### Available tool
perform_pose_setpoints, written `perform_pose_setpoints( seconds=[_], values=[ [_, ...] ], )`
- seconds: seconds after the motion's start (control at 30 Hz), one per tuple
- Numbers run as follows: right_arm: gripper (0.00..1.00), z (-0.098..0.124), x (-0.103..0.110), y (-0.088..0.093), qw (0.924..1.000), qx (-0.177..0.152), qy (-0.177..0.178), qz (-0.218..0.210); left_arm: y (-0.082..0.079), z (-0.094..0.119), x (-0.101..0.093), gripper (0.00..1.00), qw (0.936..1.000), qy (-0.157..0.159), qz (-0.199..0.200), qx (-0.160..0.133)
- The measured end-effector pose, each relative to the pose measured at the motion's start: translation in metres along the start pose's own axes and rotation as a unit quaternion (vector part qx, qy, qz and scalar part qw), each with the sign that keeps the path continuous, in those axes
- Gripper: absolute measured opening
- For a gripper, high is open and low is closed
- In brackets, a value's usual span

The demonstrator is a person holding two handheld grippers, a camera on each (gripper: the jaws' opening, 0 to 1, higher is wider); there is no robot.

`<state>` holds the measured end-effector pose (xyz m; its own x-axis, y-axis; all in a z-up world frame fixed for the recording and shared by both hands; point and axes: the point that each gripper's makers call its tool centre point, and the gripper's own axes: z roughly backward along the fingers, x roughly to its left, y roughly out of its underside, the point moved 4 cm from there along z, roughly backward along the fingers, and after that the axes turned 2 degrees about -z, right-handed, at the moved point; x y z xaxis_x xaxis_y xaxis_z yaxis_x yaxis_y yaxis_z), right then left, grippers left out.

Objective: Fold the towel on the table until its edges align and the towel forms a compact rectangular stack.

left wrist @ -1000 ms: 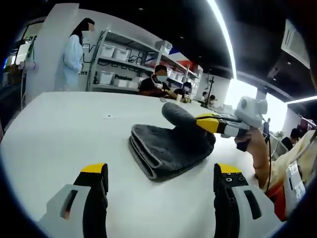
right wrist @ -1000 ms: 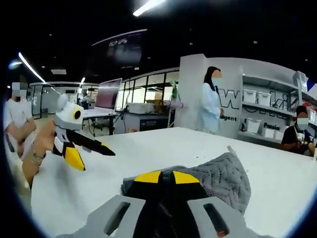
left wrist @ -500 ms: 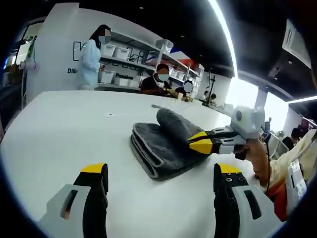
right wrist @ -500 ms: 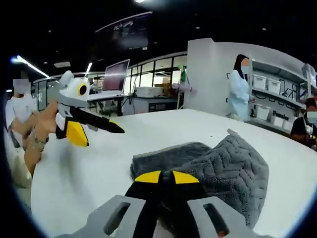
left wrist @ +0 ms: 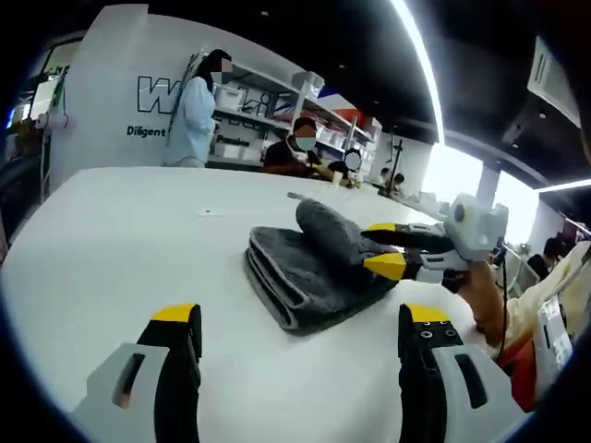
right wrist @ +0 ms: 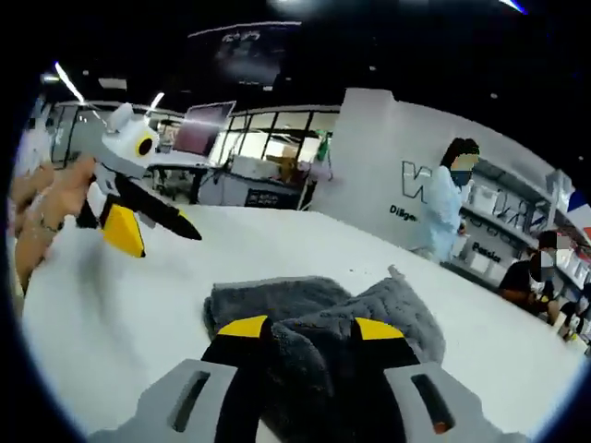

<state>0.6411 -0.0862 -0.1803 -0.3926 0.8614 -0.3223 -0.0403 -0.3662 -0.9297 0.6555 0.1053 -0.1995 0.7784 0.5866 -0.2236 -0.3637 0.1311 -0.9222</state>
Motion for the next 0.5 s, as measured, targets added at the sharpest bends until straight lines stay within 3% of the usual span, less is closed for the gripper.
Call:
perform_pose_setpoints(
  seconds=[0.07, 0.17, 0.37, 0.43, 0.5],
  values=[
    [0.33, 0.001, 0.005, -0.001, 0.9999, -0.003, -0.007, 0.008, 0.0, 0.0, 0.001, 0.86, 1.0, -0.001, 0.0, 0.0],
    [0.33, -0.003, 0.019, 0.008, 0.9988, 0.025, -0.043, 0.003, 0.001, 0.0, 0.001, 0.86, 1.0, -0.001, 0.0, 0.002],
    [0.38, -0.009, 0.013, 0.034, 0.9946, 0.097, -0.021, 0.027, 0.001, -0.001, 0.001, 0.86, 1.0, -0.002, 0.0, 0.005],
    [0.35, -0.01, 0.013, 0.036, 0.9947, 0.096, -0.024, 0.027, 0.001, 0.0, 0.002, 0.86, 1.0, -0.002, 0.001, 0.004],
    [0.23, -0.011, 0.013, 0.035, 0.9951, 0.09, -0.024, 0.034, 0.0, 0.0, 0.004, 0.86, 1.0, -0.003, 0.001, 0.004]
  ],
)
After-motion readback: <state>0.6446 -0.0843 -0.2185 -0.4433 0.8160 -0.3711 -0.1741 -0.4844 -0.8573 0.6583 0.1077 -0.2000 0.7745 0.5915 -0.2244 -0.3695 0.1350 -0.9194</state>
